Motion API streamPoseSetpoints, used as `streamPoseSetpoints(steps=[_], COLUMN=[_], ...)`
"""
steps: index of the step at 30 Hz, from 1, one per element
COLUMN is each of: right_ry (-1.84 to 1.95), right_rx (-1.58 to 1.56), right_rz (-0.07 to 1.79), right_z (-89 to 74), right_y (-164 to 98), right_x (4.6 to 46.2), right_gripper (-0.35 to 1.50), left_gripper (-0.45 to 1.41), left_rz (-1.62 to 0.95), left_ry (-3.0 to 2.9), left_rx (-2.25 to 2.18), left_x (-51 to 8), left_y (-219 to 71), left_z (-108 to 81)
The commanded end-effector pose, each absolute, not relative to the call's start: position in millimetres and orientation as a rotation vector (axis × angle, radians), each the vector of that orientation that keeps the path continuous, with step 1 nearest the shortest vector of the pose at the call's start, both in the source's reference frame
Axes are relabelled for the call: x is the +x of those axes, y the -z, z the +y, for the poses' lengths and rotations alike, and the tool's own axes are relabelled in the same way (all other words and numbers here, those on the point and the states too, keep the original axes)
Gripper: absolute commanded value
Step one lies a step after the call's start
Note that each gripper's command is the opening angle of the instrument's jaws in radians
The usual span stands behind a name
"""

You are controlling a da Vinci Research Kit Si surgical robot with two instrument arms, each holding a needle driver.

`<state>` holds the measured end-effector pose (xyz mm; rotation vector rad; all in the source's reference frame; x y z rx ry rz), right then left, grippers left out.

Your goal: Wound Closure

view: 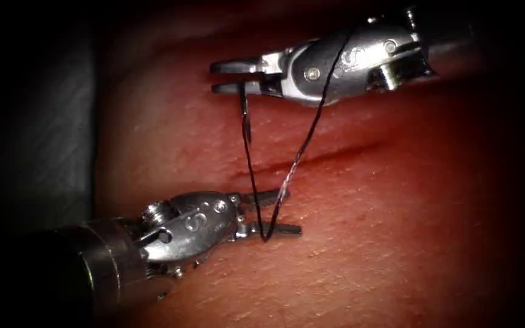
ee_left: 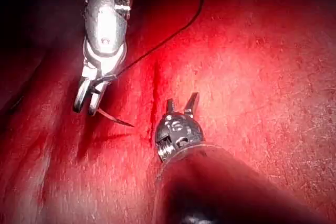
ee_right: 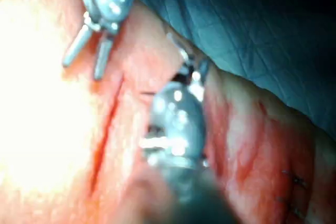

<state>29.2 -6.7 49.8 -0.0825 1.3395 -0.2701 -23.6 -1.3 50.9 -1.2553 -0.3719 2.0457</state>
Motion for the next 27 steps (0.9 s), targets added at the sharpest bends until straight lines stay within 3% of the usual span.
streamPoseSetpoints(steps=[1, 27], right_ry=[0.281, 0.251], right_rx=[-0.087, -0.103], right_rz=[1.34, 1.323], right_z=[-7.7, -8.6], right_y=[-50.7, -52.6], right_x=[29.5, 29.7], right_gripper=[-0.35, -0.35], left_gripper=[0.12, 0.11], left_rz=[-0.374, -0.373], left_ry=[-2.042, -2.027], left_rx=[-1.255, -1.248], left_x=[-24.2, -24.1], left_y=[-51.8, -53.3], left_z=[-1.6, -2.2])
